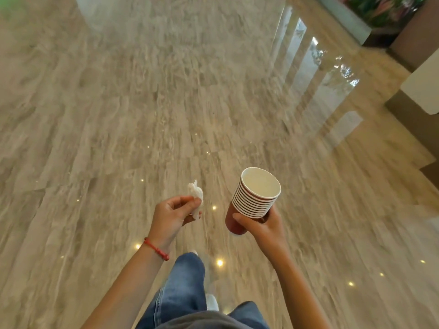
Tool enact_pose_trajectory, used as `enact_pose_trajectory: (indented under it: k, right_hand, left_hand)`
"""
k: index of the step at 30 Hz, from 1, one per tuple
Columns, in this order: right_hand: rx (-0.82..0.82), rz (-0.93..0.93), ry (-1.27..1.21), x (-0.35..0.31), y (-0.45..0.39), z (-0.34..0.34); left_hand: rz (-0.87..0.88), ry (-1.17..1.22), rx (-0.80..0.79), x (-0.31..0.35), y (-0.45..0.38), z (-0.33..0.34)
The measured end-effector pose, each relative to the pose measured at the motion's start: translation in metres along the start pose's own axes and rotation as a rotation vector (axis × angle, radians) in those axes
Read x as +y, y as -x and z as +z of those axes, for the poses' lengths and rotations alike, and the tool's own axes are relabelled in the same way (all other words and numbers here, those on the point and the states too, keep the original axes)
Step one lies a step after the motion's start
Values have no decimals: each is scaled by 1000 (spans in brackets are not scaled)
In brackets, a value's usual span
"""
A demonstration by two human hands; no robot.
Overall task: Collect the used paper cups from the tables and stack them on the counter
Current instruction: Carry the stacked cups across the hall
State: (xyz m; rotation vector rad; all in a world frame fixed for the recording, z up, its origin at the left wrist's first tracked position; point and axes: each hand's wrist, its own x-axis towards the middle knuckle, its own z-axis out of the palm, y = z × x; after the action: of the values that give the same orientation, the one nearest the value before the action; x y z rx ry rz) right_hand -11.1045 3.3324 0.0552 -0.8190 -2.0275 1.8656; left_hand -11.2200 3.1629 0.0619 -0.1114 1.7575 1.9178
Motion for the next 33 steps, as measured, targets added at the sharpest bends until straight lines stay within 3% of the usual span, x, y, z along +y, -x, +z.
enact_pose_trajectory:
  k: [6,16,23,33]
  right_hand:
    - [19,13,-6,-12,-153,26]
    - [106,3,-34,-72,-394,52]
    - [170,21,-30,-83,-541,35]
    - [171,2,-39,-126,-782,-16]
  left_hand:
    - [-29,-20,12,42,-151,21]
    - [-17,-103,-51,165,-397,68]
    - [-100,-86,-112,192,-533,125]
    - [-82,-56,-88,269,-740,232]
